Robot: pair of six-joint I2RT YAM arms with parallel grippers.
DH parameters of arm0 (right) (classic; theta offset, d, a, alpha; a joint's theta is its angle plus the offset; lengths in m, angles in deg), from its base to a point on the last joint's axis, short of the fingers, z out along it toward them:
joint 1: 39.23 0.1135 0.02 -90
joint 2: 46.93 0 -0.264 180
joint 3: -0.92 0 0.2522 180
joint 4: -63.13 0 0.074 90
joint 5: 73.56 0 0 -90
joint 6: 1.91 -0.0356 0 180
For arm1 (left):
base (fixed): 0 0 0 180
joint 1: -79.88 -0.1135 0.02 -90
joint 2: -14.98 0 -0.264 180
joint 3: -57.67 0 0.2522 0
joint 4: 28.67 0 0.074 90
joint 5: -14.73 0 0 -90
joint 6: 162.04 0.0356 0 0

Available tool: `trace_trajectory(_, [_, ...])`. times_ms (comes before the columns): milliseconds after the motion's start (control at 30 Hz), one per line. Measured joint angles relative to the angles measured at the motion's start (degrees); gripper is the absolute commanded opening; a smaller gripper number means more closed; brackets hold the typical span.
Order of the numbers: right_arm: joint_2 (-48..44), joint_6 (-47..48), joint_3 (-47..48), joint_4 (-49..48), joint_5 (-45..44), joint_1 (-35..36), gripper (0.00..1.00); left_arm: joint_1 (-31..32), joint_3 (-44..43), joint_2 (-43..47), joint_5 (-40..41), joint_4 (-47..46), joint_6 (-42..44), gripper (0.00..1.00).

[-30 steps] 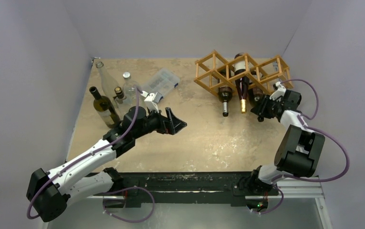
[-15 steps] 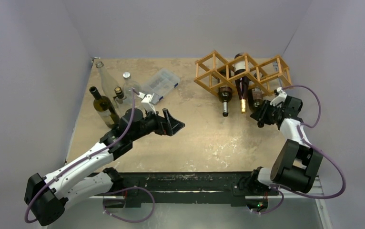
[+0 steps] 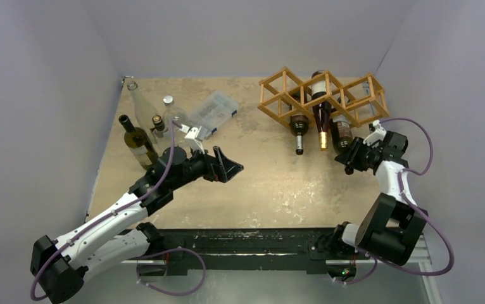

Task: Take the wine bottle off the wine rack
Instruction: Pick up the wine bottle from the wine rack.

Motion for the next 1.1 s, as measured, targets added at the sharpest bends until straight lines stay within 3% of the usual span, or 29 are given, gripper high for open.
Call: trace_trajectory(1100, [-4.9, 8.9, 9.4, 22.5, -3.2, -1.5, 0.0, 0.0, 1.7, 2.9, 0.0, -0.1, 0.0, 1.0])
